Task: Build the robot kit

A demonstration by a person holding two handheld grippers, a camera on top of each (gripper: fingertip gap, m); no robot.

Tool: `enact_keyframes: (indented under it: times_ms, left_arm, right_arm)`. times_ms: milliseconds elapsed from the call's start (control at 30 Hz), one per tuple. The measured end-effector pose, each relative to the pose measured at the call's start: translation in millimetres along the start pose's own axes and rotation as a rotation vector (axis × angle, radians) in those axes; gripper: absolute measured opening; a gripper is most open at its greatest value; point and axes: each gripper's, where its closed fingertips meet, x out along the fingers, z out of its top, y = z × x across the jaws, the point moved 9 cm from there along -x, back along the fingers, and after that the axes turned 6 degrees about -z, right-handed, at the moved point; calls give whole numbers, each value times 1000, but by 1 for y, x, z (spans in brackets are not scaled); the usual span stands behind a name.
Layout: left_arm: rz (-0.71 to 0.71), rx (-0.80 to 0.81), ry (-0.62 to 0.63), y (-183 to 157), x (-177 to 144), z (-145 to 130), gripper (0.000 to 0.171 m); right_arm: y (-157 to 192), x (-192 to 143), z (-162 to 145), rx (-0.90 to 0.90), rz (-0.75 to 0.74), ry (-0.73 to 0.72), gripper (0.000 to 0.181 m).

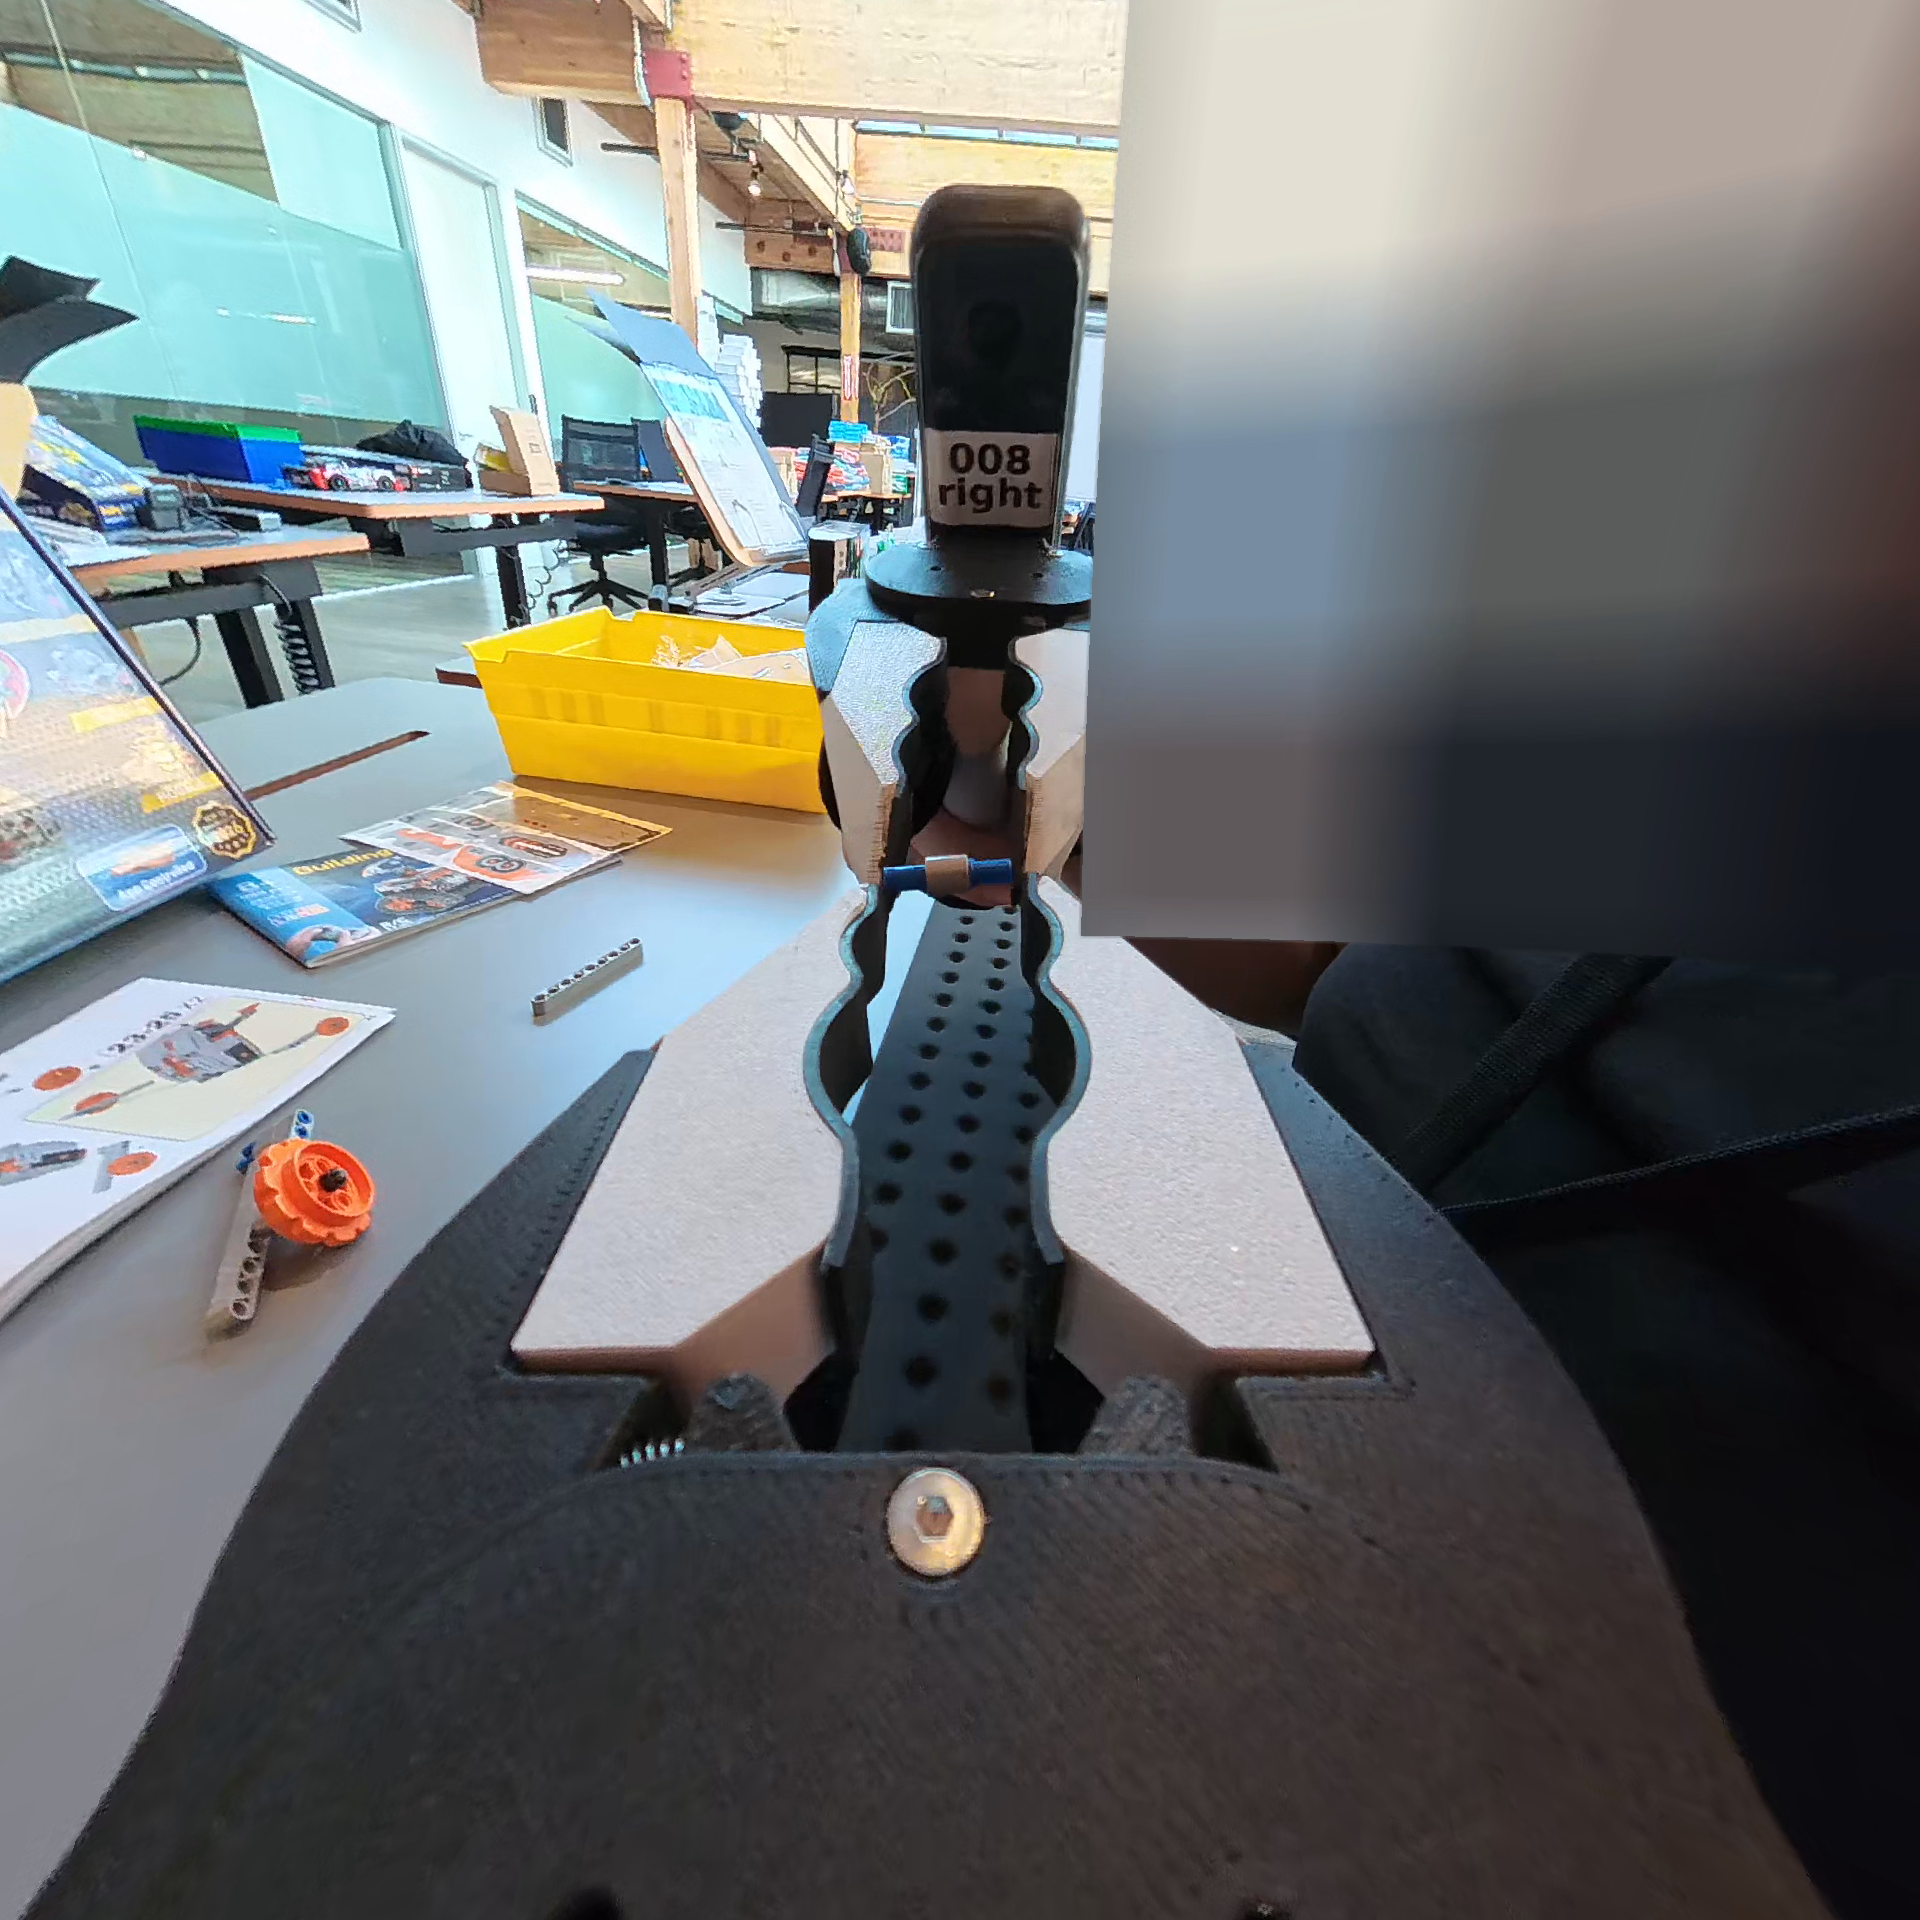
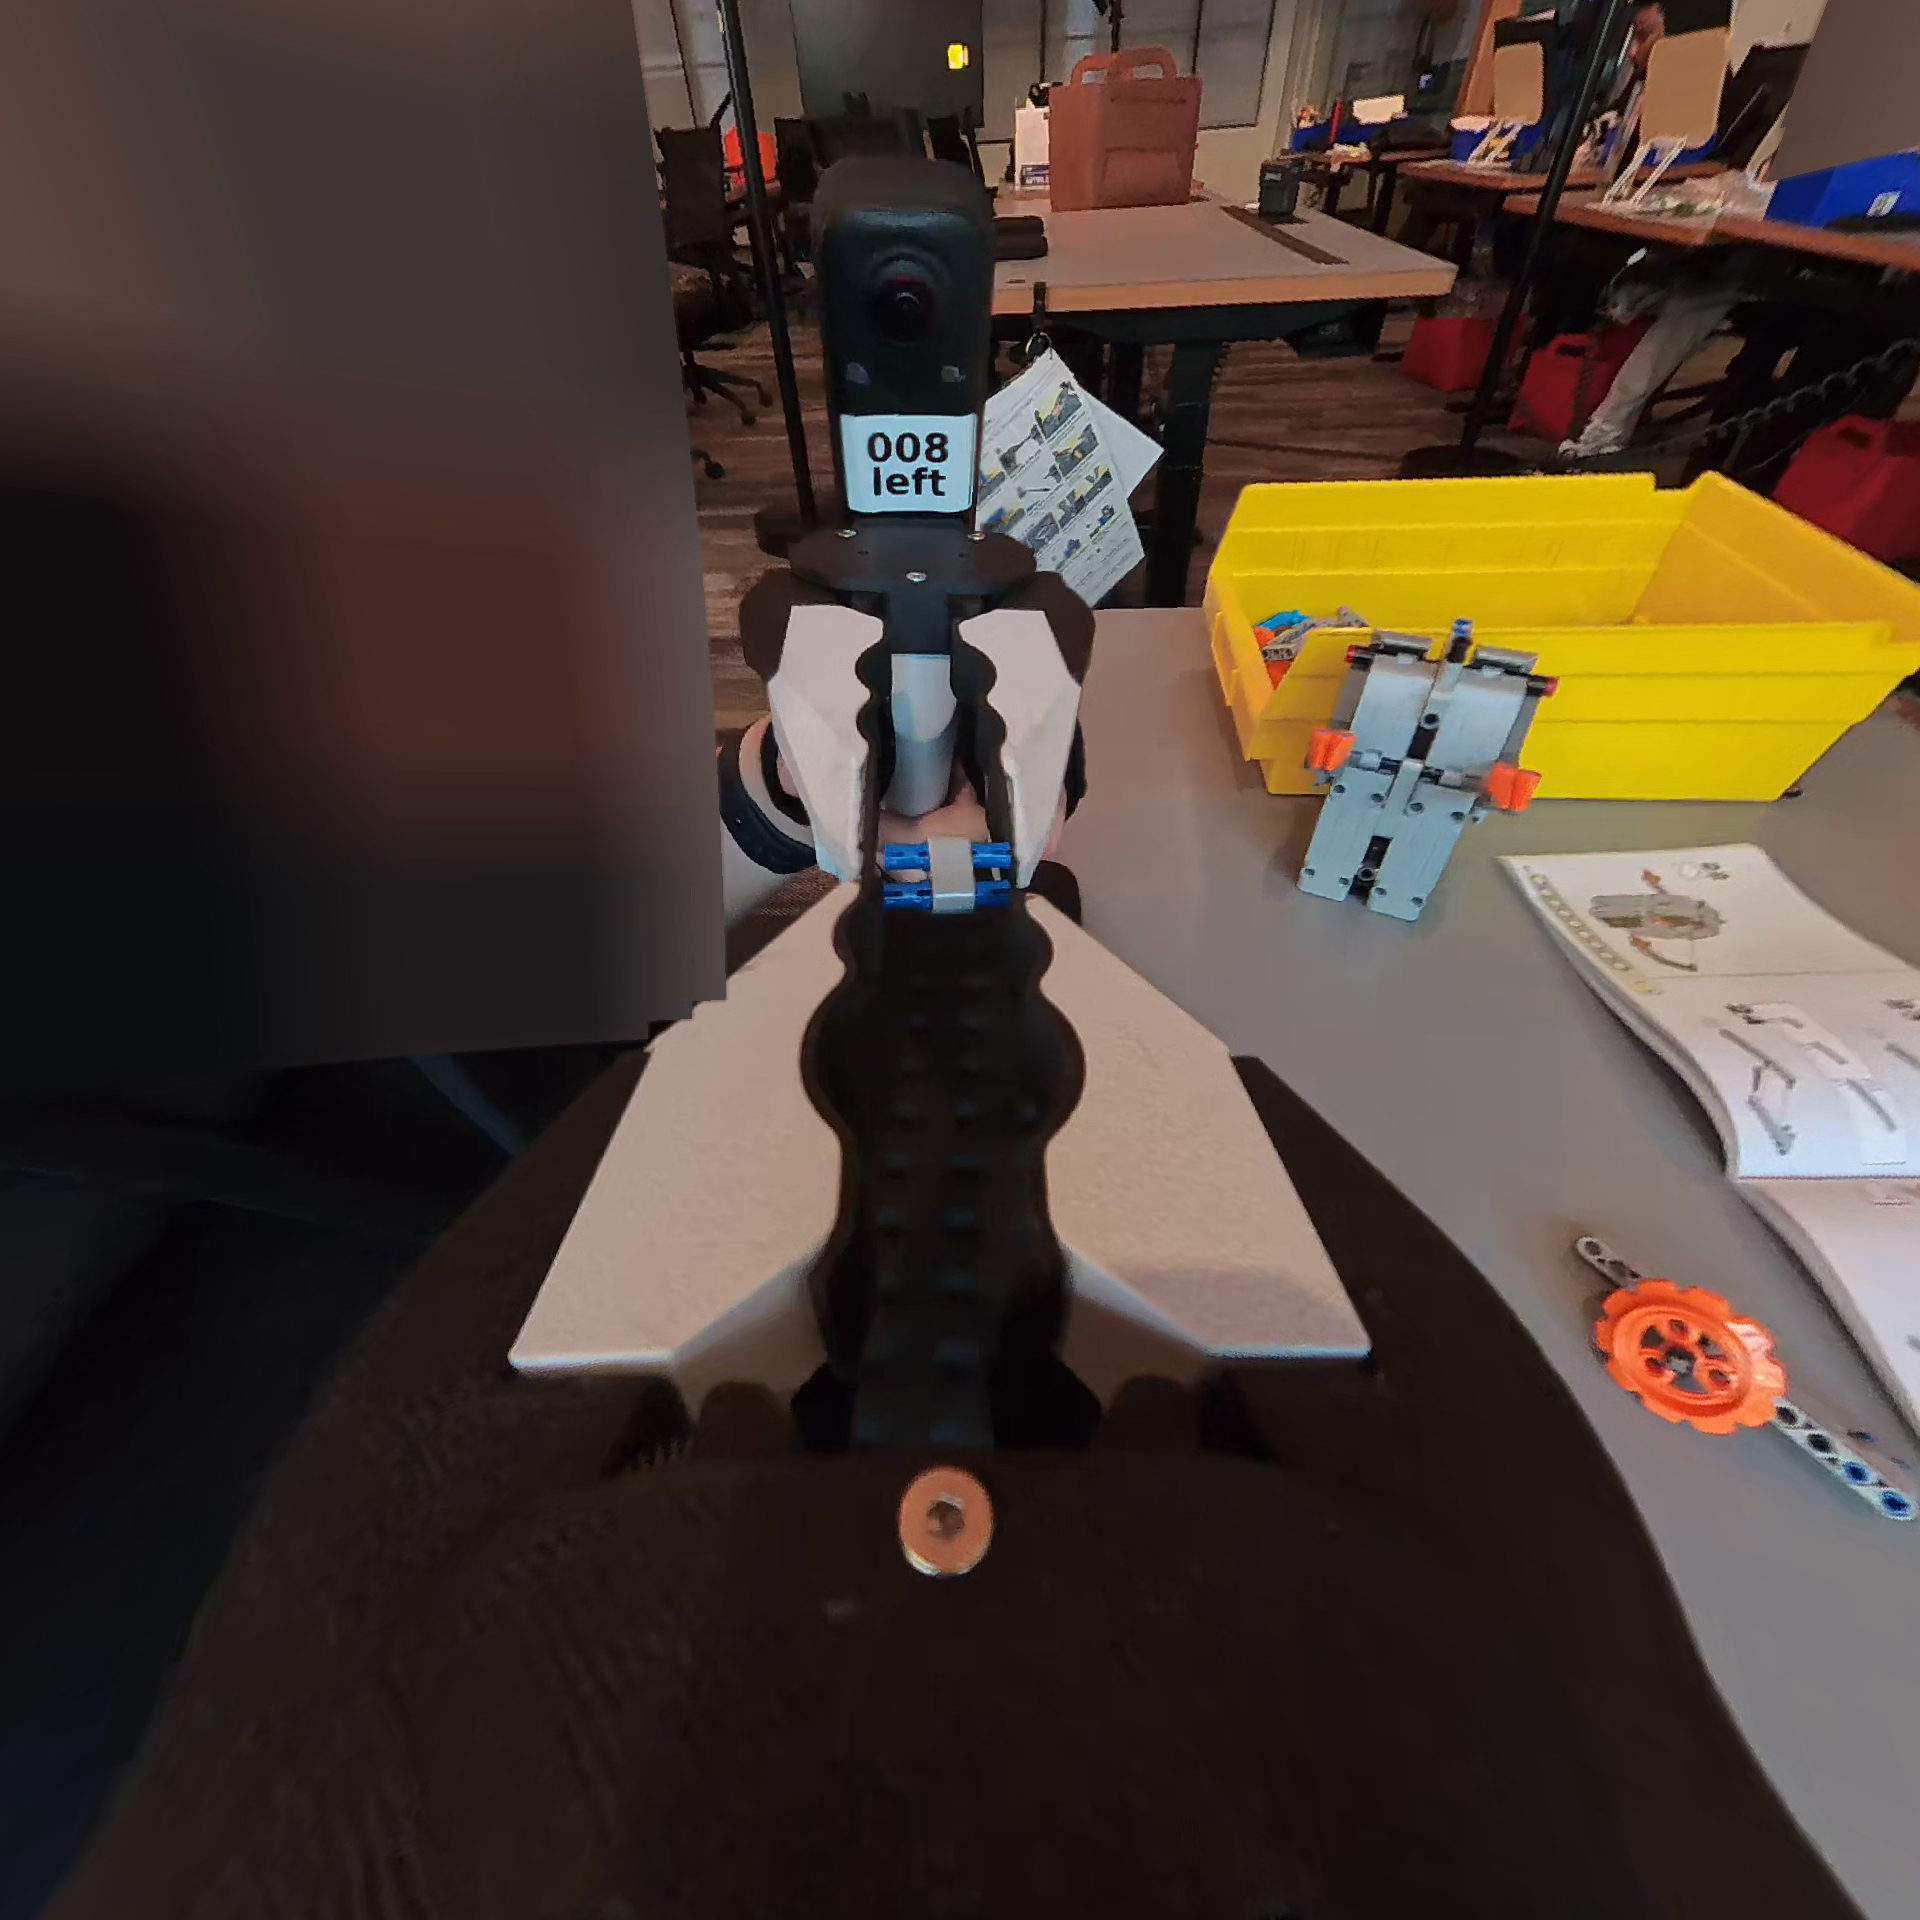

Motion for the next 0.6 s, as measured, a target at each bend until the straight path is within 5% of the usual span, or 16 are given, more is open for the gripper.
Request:
enact_keyframes:
  times_ms: [433,600]
  left_arm:
    - [-23,-17,-20,-4,-3,3,22]
    - [0,-211,-46,7,-11,3,25]
  right_arm:
    - [12,-2,5,-257,-85,-8,23]
    - [14,0,4,-392,-161,14,22]
